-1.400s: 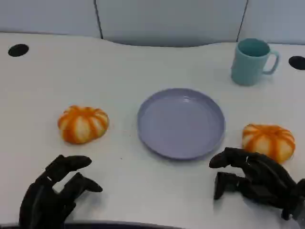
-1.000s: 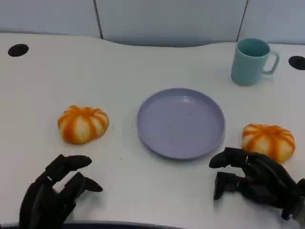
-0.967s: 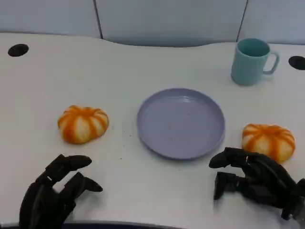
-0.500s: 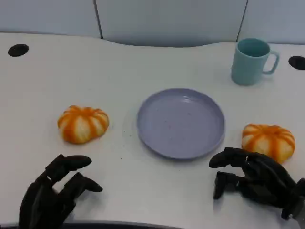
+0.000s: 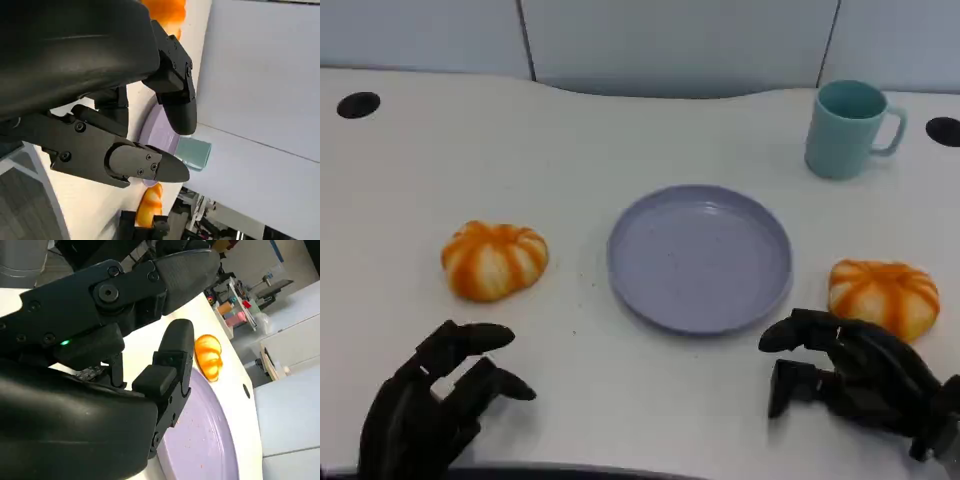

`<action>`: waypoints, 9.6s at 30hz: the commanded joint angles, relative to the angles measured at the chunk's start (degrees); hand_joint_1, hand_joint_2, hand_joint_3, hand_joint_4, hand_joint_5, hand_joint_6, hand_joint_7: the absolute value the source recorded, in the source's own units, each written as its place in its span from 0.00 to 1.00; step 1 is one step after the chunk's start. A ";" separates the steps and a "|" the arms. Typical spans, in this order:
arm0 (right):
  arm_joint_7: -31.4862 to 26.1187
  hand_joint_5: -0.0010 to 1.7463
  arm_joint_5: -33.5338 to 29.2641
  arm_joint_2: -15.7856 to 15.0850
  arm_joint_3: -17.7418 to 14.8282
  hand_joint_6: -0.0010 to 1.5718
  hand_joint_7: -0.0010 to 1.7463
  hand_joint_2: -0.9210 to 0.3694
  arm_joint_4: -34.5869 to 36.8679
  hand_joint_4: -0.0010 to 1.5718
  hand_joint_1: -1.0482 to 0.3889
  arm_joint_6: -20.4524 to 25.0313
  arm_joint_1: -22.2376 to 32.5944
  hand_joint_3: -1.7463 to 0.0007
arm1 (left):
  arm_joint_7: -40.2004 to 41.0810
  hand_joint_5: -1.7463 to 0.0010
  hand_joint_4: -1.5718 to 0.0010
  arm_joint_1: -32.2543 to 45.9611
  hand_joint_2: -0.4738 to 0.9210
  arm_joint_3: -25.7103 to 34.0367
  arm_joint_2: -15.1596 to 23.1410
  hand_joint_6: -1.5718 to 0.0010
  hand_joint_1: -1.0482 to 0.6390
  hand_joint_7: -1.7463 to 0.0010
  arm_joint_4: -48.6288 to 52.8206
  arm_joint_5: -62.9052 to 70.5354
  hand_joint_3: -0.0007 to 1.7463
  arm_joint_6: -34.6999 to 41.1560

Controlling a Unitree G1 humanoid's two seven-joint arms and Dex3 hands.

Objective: Grasp the bread from the table and place it into the plate.

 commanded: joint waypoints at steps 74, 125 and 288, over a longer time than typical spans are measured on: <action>-1.50 0.77 -0.68 0.33 0.21 0.49 0.45 0.00 1.95 0.43 0.44 0.67 1.28 0.94 | 32.67 0.95 0.96 -49.01 0.96 -41.98 17.03 0.89 0.11 0.99 29.54 67.53 0.00 20.25; 3.13 0.71 3.65 0.92 -2.33 0.48 0.47 0.00 -0.23 0.45 0.41 3.81 4.34 0.94 | 45.91 0.36 0.61 -49.87 0.92 -52.47 10.31 0.51 0.39 0.79 41.70 70.24 0.00 24.11; 2.75 0.79 1.89 2.32 -2.91 0.43 0.52 0.00 4.36 0.40 0.41 1.06 1.17 0.94 | 20.43 0.28 0.88 -18.18 1.00 -16.29 6.34 0.84 0.19 0.67 7.72 17.14 0.17 -15.87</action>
